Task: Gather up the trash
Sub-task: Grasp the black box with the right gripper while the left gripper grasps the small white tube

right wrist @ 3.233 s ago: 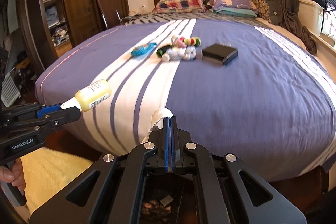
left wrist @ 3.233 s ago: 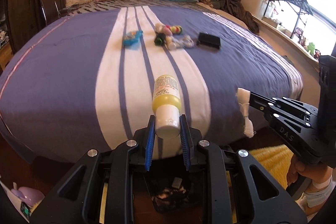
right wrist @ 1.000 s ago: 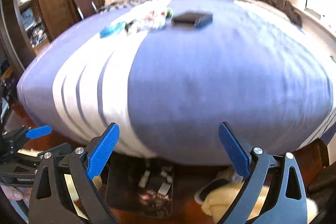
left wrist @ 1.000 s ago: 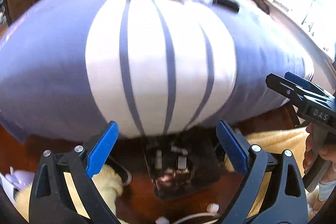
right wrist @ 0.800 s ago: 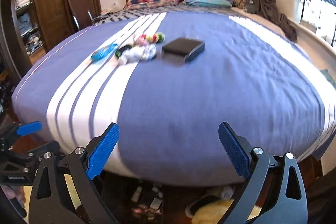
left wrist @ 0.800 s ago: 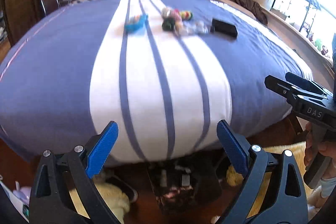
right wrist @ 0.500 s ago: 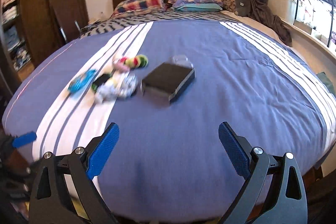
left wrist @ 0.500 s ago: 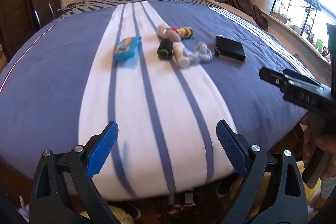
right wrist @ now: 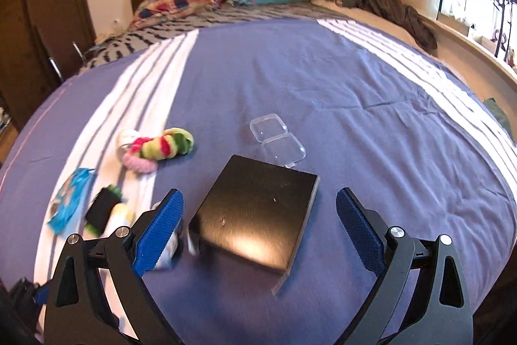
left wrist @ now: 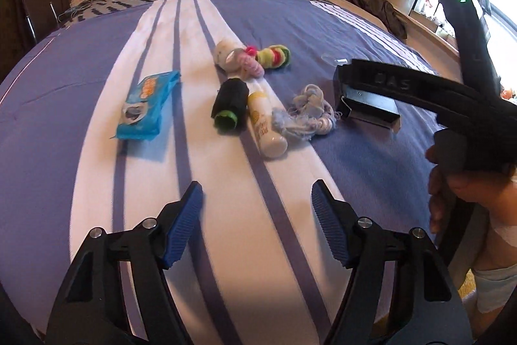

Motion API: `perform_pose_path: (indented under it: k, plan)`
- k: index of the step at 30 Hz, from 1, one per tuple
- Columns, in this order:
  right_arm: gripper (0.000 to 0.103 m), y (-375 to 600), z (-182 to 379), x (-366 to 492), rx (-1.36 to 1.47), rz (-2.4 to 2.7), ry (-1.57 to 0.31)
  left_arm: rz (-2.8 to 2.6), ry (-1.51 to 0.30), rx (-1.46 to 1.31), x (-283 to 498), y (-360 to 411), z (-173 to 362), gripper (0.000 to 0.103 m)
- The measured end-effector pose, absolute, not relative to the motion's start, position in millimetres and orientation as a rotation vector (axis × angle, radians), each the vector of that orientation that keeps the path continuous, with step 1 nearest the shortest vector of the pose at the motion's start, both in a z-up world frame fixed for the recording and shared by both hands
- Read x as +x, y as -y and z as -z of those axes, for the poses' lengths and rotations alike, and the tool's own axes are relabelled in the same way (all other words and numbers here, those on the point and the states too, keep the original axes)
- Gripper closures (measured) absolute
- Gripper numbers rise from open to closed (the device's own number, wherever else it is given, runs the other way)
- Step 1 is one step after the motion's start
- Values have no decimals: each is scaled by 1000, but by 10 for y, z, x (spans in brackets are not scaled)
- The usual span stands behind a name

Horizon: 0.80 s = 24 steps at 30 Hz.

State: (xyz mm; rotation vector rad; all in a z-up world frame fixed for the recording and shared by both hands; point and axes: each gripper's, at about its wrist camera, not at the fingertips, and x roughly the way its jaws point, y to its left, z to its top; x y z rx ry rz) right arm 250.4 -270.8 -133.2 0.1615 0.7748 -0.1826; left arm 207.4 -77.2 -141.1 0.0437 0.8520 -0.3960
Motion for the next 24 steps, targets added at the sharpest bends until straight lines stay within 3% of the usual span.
perform_pose_path:
  k: [6, 11, 15, 17, 18, 24]
  plan:
    - [7, 2671, 1466, 2642, 150, 199, -810, 403, -851, 26, 2307, 789, 1456, 50]
    - [13, 2730, 1526, 2691, 174, 202, -828, 412, -844, 26, 2418, 826, 1441, 53]
    - [16, 2787, 1520, 2684, 176, 202, -825, 409, -844, 45, 2448, 883, 1459, 65]
    - [18, 2816, 1515, 2666, 185, 205, -821, 412, -844, 49, 2445, 882, 1456, 75]
    - [19, 2839, 1511, 2654, 185, 208, -819, 411, -845, 51, 2440, 871, 1458, 85]
    - [20, 2923, 1505, 2468, 162, 185, -812, 415, -842, 62, 2333, 776, 1455, 85]
